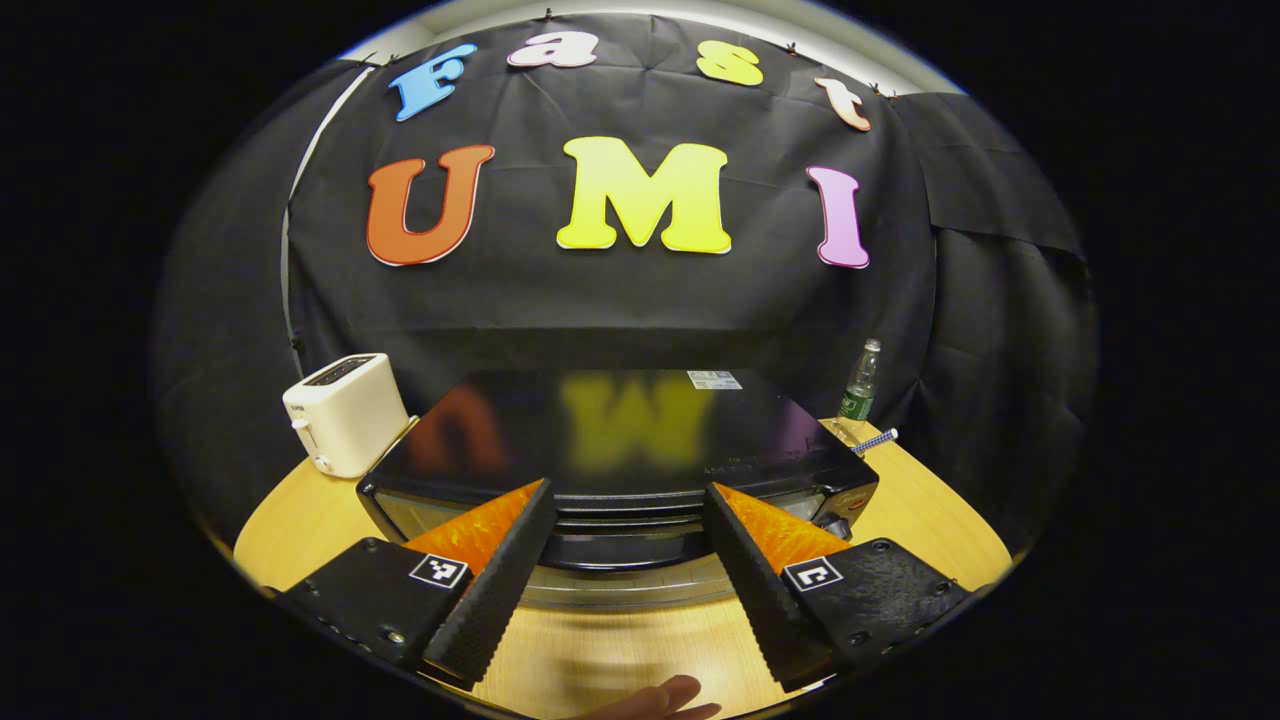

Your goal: Open the electric oven with the left hand, put the food in, and close the electric oven.

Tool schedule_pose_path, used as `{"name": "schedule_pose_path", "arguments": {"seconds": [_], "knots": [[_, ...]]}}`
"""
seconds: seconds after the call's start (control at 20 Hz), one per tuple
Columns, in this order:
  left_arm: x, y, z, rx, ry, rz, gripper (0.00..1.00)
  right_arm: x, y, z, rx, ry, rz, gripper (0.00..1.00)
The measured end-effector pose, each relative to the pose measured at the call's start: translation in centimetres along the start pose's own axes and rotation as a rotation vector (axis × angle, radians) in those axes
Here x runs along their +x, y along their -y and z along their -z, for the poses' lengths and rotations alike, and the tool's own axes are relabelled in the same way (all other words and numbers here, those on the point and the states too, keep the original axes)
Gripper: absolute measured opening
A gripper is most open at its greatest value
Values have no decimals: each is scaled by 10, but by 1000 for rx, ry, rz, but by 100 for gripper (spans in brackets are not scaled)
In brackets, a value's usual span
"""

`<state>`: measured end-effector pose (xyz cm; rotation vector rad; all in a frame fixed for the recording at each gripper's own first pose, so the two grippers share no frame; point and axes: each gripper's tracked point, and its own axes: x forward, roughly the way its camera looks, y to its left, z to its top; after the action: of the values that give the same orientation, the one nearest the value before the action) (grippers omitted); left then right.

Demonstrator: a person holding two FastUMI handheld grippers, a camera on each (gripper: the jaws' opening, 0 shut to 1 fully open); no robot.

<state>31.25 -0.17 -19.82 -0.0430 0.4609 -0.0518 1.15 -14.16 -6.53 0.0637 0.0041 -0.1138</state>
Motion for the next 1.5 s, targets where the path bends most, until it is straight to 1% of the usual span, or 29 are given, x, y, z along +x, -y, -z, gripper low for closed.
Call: {"name": "schedule_pose_path", "arguments": {"seconds": [0.15, 0.25, 0.4, 0.5, 0.55, 0.6, 0.65, 0.7, 0.75, 0.95, 1.2, 1.3, 1.45, 1.5], "knots": [[-13, 2, 7, 33, -15, -16, 99, -1, -3, -1, 9, 7, 3, 96], [-24, 3, 13, 15, -4, -23, 99, 0, -9, 4, 18, -10, -7, 96], [-41, 5, 24, 32, 12, -26, 99, 2, -18, 11, 28, -38, -28, 96], [-50, 5, 33, 9, 16, -26, 98, 3, -25, 13, 23, -52, -40, 96], [-52, 9, 46, -11, -16, -7, 87, 3, -29, 13, 17, -56, -45, 96], [-55, 13, 62, -25, -50, 7, 98, 2, -32, 12, 11, -56, -49, 96], [-58, 13, 80, -31, -86, 4, 86, 1, -36, 11, 4, -55, -54, 96], [-61, 11, 90, -27, -98, -5, 85, 1, -39, 11, -4, -52, -59, 96], [-62, 11, 102, -22, -107, -10, 97, 0, -42, 10, -12, -48, -63, 96], [-65, 12, 143, -19, -157, -13, 97, 3, -52, 16, -34, -62, -71, 96], [-65, 9, 179, -68, -221, -12, 97, 6, -65, 27, -58, -82, -95, 96], [-65, 9, 175, -50, -188, -14, 96, 9, -70, 32, -61, -95, -98, 96], [-66, 8, 176, -44, -171, -16, 96, 13, -82, 36, -55, -113, -104, 96], [-67, 2, 171, -50, -142, -42, 100, 14, -87, 37, -61, -120, -104, 96]]}}
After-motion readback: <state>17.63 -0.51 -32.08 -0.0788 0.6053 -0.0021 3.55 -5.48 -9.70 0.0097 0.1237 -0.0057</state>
